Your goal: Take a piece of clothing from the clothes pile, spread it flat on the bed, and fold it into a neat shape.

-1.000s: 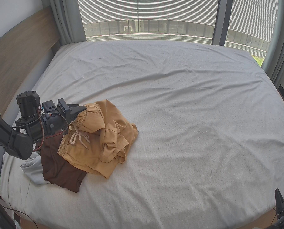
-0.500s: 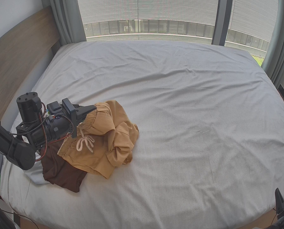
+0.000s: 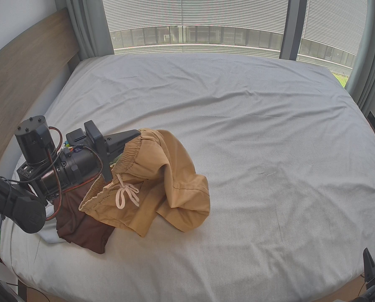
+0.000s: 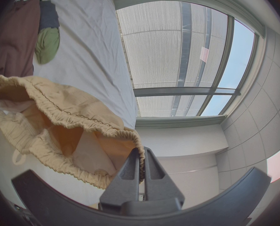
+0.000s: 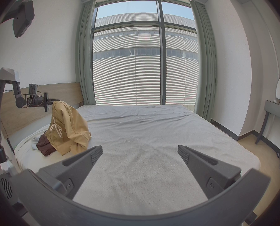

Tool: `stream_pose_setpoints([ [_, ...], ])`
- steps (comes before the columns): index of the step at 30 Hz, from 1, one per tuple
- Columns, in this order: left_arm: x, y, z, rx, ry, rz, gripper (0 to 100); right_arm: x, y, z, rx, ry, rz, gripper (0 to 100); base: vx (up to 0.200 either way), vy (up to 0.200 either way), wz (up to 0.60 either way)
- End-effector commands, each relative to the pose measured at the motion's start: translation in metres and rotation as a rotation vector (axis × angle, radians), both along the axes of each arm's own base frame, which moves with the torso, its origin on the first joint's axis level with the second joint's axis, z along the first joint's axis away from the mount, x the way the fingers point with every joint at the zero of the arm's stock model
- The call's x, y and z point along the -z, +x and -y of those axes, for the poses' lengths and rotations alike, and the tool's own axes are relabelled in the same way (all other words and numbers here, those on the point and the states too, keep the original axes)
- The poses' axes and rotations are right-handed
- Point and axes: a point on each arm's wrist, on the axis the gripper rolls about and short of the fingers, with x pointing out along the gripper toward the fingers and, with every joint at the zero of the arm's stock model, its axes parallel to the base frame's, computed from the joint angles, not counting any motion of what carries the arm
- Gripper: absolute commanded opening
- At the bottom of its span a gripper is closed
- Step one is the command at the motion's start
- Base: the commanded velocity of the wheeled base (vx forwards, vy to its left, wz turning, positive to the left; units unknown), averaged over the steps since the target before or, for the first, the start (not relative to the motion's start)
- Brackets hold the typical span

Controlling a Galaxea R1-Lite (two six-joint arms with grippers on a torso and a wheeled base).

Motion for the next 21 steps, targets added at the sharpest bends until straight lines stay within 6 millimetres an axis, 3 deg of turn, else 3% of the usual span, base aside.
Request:
stream_pose_setpoints([
  [1,-0.013,-0.008,0.008,0.038,-0.030,0.025,0,0.005,0.001,0.000,0.001,0.000,-0.010,100,0.000,0.000,0.00],
  [14,-0.038,-0.014,0.042,0.180,-0.226,-0.080,0,0.005,0.001,0.000,-0.002,0.000,-0.010,100,0.000,0.000,0.00],
  [21,-0.046,-0.027,0.072,0.287,-0.253,-0.063,0,0.005,0.001,0.000,0.000,0.000,-0.010,100,0.000,0.000,0.00],
])
